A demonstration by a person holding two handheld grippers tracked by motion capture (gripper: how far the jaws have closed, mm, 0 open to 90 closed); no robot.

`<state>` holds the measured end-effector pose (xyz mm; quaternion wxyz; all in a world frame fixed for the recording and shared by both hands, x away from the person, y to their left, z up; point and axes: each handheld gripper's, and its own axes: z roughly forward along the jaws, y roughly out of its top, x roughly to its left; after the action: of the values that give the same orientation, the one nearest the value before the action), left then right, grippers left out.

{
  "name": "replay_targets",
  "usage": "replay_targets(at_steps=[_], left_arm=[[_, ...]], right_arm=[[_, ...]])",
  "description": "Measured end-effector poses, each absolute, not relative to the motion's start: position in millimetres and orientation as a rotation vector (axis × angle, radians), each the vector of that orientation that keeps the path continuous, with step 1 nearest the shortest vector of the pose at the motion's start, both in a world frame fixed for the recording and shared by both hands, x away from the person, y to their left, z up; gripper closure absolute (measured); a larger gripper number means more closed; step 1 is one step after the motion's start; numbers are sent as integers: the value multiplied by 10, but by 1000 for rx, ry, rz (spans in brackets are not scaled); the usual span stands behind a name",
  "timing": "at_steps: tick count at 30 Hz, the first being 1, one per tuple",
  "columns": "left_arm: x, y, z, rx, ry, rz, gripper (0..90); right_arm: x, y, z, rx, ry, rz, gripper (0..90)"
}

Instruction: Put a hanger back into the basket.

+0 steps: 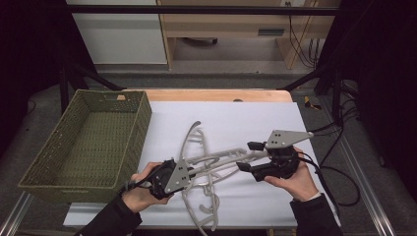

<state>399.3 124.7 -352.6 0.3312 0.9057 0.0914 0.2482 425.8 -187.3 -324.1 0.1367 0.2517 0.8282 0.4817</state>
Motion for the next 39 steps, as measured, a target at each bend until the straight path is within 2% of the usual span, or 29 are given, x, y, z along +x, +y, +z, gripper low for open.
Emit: replay_targets(at_steps=[4,6,16,26,34,39], left_arm=[[4077,1274,-3506,2341,339,637,794],[4130,1296,-3473,2320,401,629,794],[4191,1375,-3229,2244,500,616,794],[4241,1546,-2869,2199,523,595,794],[4305,1874,-2532,2161,571,654,794],[4367,2046,-2472,2149,614,673,794]], right_arm=[[4239,-2003,-3355,829,2247,1440,118],[4226,-2053,-3415,869,2204,1450,98],[4129,-2218,-3677,958,2117,1442,70],[4089,-2335,-3821,1018,2074,1439,59],[4093,-2357,-3875,1047,2073,1422,54],[4094,-2350,-3889,1033,2081,1405,53]])
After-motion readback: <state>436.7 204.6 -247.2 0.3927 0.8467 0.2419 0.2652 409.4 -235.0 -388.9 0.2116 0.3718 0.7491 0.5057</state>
